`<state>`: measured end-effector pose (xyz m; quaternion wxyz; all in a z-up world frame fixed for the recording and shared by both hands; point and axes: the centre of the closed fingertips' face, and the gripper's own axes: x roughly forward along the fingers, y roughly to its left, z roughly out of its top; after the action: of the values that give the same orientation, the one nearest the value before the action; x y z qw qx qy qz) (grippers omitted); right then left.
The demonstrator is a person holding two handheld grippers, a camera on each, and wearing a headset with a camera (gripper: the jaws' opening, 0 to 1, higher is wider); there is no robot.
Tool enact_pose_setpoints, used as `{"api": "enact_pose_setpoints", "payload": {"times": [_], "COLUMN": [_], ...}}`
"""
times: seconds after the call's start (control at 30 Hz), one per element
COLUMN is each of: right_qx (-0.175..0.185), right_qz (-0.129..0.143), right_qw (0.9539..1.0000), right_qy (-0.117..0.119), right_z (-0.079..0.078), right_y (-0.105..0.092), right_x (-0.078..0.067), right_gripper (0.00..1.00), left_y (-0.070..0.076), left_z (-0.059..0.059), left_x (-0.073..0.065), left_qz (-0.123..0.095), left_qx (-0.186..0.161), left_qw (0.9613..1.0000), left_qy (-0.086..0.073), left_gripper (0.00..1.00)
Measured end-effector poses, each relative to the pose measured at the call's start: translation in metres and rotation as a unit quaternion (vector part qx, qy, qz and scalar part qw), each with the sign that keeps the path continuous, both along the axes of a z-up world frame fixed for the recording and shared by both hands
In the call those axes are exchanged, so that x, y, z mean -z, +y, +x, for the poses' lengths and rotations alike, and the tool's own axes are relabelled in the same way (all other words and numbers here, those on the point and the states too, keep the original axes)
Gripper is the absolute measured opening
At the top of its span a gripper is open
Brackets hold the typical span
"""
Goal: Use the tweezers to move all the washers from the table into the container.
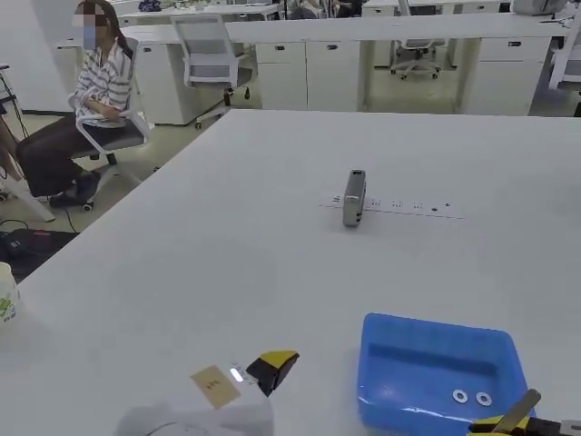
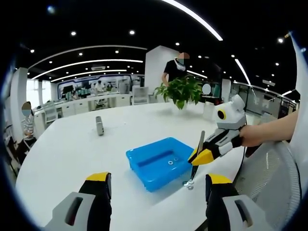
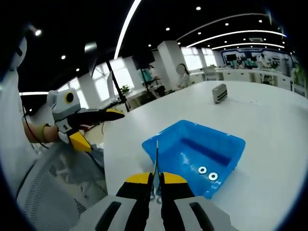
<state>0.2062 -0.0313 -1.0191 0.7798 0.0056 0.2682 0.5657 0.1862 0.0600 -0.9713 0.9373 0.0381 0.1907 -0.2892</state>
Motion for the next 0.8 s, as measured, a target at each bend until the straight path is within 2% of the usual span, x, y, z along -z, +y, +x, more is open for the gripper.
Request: {"api": "enact_pose_setpoints", "payload": {"times": [0.8], "right_qx": [-0.024], "right_qz": [-0.042], "right_qw": [0.9986], "right_qy": [-0.021], "right_z": [-0.004], "right_y": [0.0], "right_x": [0.014], "right_gripper": [0.04], "left_y": [0.001], "left_z": [-0.001], "left_x": [0.004], "left_qz": [0.01], "left_qx": [0.003], "left_qw": [0.9999], "left_qy": [0.005], "left_gripper": [0.79]}}
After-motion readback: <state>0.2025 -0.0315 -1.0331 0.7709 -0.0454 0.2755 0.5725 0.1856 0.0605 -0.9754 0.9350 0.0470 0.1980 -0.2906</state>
